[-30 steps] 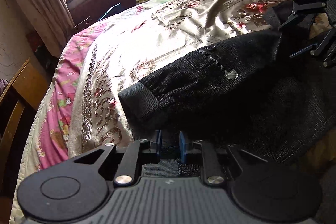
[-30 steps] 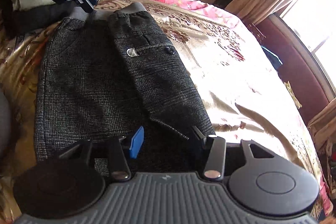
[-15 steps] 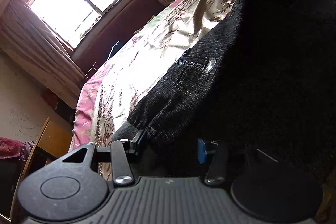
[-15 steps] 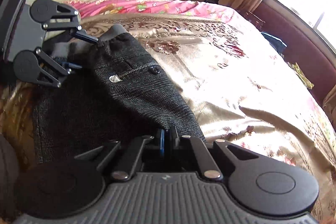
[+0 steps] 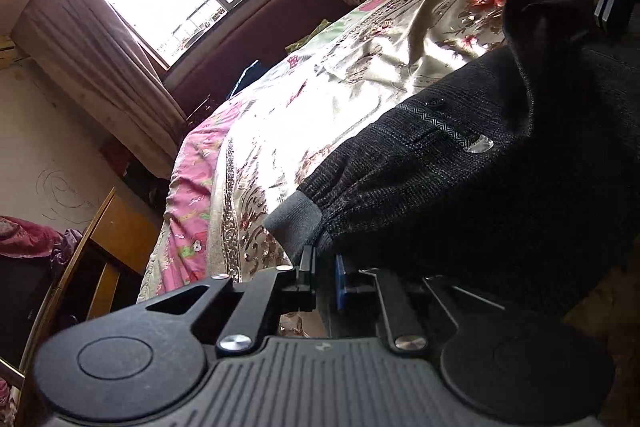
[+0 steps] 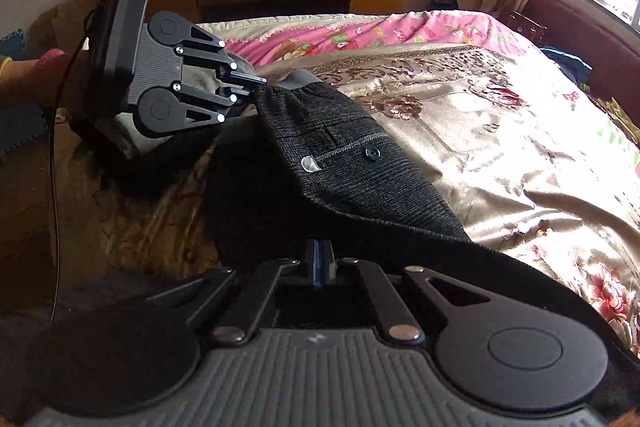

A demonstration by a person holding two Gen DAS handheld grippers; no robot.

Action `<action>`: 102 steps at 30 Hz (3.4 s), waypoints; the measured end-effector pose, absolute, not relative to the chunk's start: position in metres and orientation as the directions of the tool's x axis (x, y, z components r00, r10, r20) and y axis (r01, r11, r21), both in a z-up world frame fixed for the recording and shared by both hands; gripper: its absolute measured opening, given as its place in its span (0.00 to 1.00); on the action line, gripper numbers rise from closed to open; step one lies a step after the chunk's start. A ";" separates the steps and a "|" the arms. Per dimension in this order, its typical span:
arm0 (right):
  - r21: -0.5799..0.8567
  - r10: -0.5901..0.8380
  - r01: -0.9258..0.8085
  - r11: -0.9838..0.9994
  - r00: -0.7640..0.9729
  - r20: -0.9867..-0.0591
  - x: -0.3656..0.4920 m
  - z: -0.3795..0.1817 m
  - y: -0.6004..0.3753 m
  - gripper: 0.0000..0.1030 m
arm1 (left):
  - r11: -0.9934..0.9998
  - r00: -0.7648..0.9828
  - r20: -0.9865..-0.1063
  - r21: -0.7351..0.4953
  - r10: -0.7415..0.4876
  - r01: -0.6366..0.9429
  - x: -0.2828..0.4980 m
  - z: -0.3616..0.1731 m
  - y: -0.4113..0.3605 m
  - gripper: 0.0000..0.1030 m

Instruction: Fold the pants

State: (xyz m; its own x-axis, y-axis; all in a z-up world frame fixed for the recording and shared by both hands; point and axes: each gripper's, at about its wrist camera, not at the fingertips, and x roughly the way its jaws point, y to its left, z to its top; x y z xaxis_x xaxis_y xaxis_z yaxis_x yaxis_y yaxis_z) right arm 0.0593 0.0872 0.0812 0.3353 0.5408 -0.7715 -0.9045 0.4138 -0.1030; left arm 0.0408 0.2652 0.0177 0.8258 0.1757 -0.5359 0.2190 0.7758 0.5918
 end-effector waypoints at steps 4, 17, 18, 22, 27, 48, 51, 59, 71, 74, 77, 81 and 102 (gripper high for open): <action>-0.334 0.466 -0.890 0.310 0.448 -0.763 0.058 0.047 0.095 0.22 | 0.794 0.804 -0.560 0.574 0.201 0.201 0.035 -0.001 0.269 0.18; -0.586 0.456 -0.805 -0.093 0.489 -0.744 0.102 -0.009 0.136 0.29 | 0.737 0.819 -0.562 0.602 0.118 0.308 0.029 -0.010 0.247 0.43; -0.528 0.430 -0.847 -0.068 0.452 -0.781 0.108 -0.008 0.141 0.14 | 0.734 0.820 -0.562 0.602 0.111 0.314 0.027 -0.010 0.246 0.47; -0.412 0.422 -0.908 0.072 0.402 -0.813 0.113 0.016 0.140 0.06 | 0.690 0.849 -0.517 0.655 0.112 0.307 0.021 -0.014 0.241 0.62; -0.285 0.462 -0.930 0.233 0.364 -0.809 0.110 0.070 0.115 0.06 | 0.635 0.882 -0.457 0.716 0.115 0.288 0.032 -0.024 0.233 0.68; -0.022 0.433 -0.951 0.307 0.160 -0.887 0.047 0.009 0.136 0.14 | 0.379 0.851 -0.469 0.851 0.237 0.363 0.026 -0.051 0.247 0.39; -0.083 0.447 -0.953 0.292 0.213 -0.869 0.043 0.015 0.129 0.23 | 0.393 0.850 -0.455 0.856 0.266 0.335 0.029 -0.040 0.256 0.56; -0.095 0.492 -0.933 0.347 0.267 -0.829 0.053 0.022 0.133 0.03 | 0.466 0.843 -0.449 0.839 0.296 0.283 0.050 -0.027 0.261 0.51; -0.250 0.480 -0.908 0.337 0.394 -0.784 0.059 0.023 0.136 0.03 | 0.441 0.831 -0.481 0.834 0.281 0.333 0.058 -0.041 0.270 0.34; -0.210 0.440 -0.918 0.337 0.350 -0.827 0.054 -0.012 0.136 0.13 | 0.328 0.840 -0.445 0.879 0.311 0.345 0.038 -0.064 0.264 0.32; -0.184 0.470 -0.920 0.346 0.340 -0.815 0.051 -0.004 0.137 0.19 | 0.443 0.805 -0.502 0.828 0.316 0.343 0.044 -0.043 0.269 0.37; -0.201 0.493 -0.914 0.353 0.364 -0.790 0.045 0.012 0.127 0.31 | 0.465 0.793 -0.507 0.822 0.338 0.327 0.032 -0.021 0.277 0.54; 0.103 0.261 -0.312 0.945 0.521 -0.813 0.205 0.048 -0.063 0.51 | 0.771 0.768 -0.638 0.466 -0.046 0.433 0.052 0.017 0.159 0.55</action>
State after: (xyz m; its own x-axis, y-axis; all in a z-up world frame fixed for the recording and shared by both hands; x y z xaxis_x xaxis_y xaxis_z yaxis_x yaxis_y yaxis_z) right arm 0.2050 -0.0634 0.0484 0.5212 0.2605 -0.8127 -0.3117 0.9446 0.1029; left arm 0.0522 0.1595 0.0169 0.7683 -0.0459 -0.6385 0.4334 0.7713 0.4661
